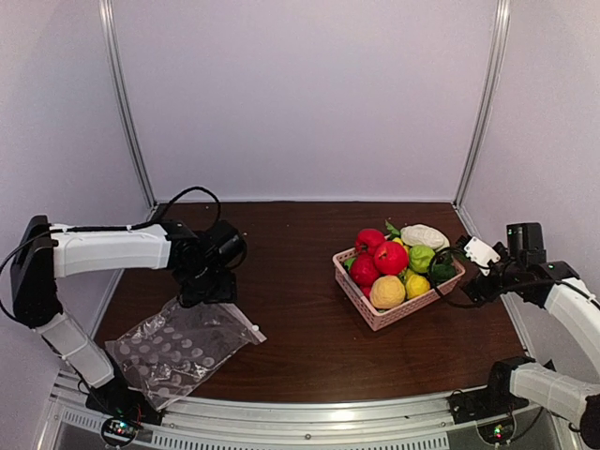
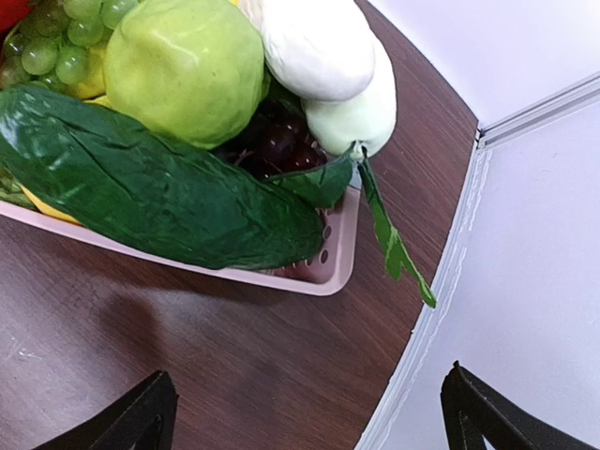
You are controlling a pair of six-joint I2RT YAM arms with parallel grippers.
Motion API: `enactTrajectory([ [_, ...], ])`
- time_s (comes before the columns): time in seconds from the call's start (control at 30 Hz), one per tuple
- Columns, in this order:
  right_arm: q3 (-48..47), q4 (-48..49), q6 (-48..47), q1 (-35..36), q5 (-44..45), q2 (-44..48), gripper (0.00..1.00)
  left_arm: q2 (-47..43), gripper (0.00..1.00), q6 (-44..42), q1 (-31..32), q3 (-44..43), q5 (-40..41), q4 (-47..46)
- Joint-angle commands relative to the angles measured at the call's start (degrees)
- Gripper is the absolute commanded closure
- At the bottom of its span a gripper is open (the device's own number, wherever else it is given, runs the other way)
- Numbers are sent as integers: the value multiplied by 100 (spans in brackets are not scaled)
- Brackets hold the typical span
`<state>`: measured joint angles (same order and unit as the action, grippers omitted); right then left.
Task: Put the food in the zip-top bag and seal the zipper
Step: Pick up the zipper food storage bag at the corner of the board.
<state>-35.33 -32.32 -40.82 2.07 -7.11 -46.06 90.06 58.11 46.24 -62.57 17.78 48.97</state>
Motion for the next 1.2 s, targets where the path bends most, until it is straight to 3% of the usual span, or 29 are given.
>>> enactTrajectory([
  [0.0,-111,-115,251,40,-562,112,0,577,25,1423,-156,2,-18,-435],
  [0.27,189,-60,345,178,-771,520,1,1434,30,1646,-254,-383,-39,-677],
  [0.57,100,-136,373,300,-833,590,2,1803,98,1243,-331,-704,-222,-930],
  [0.73,-528,-623,409,322,-1259,551,3,1631,100,-125,-153,-952,-516,-2063],
  [0.83,-1107,-916,621,336,-1832,433,3,1564,100,-1519,112,-1292,-1110,-2562],
  [0.93,-1612,-980,1082,372,-2693,187,3,1277,100,-2354,323,-1262,-1698,-2906],
  [1.0,-1814,-787,1534,471,-3150,-41,5,1007,100,-2684,425,-1071,-2042,-3201],
  [1.17,-2190,319,3016,1109,-3586,-928,10,286,100,-2894,483,-480,-2027,-3906],
])
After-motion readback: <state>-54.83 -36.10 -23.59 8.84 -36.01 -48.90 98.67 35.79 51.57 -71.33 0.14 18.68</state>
